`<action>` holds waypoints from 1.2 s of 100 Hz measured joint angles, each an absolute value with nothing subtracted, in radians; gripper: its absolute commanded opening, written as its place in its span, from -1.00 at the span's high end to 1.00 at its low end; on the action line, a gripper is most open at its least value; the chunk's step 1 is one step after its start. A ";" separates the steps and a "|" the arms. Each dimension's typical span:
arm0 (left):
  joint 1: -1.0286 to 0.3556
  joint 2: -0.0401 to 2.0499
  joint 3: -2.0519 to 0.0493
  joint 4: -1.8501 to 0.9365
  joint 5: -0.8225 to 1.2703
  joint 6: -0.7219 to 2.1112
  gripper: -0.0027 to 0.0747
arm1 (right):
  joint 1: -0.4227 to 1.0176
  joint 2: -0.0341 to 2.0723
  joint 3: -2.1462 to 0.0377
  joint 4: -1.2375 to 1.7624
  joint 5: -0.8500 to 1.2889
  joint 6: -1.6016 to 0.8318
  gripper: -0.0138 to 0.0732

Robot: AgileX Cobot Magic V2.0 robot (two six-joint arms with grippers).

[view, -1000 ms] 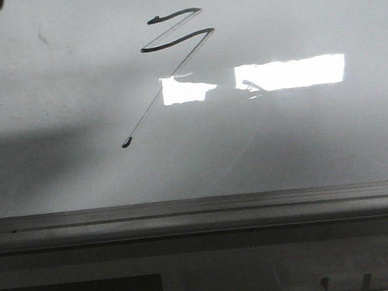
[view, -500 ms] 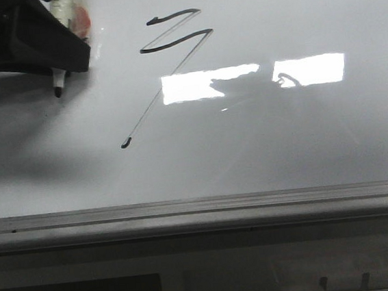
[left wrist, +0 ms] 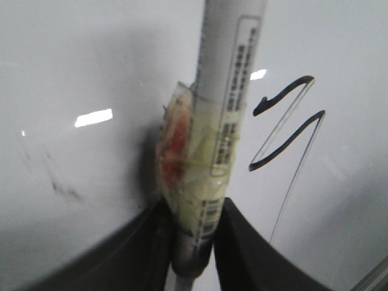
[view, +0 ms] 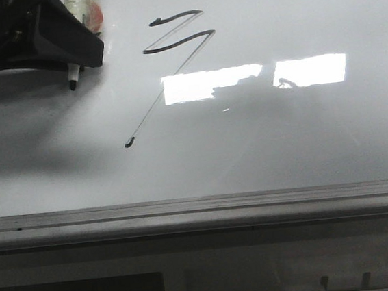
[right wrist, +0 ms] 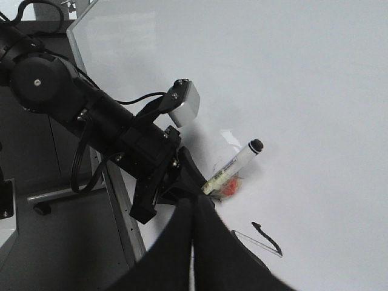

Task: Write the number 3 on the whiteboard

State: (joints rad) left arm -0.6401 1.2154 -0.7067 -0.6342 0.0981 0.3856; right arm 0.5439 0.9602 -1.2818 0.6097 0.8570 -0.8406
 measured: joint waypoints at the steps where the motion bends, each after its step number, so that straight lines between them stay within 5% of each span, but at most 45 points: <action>1: -0.640 1.215 -0.707 -0.634 0.098 0.386 0.05 | 0.544 0.960 -1.282 0.610 0.857 -0.841 0.82; 62: -0.649 1.216 -0.719 -0.636 0.087 0.386 -0.28 | 0.544 0.960 -1.282 0.610 0.861 -0.838 0.82; 85: -0.633 1.066 -0.699 -0.628 -0.011 0.386 -0.26 | 0.544 0.928 -1.271 0.583 0.861 -0.838 0.82; 99: -0.623 0.843 -0.699 -0.602 0.000 0.390 0.10 | 0.542 0.852 -1.175 0.542 0.800 -0.829 0.82; 114: -0.553 0.561 -0.683 -0.475 0.124 0.392 1.00 | 0.542 0.709 -0.957 0.468 0.624 -0.763 0.82; 120: -0.515 0.463 -0.664 -0.407 0.195 0.393 0.99 | 0.540 0.630 -0.835 0.458 0.529 -0.754 0.82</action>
State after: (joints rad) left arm -0.5155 0.4628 -0.6635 -0.4073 0.1955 0.3929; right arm 0.5400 0.6297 -0.8348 0.4576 0.5285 -0.7540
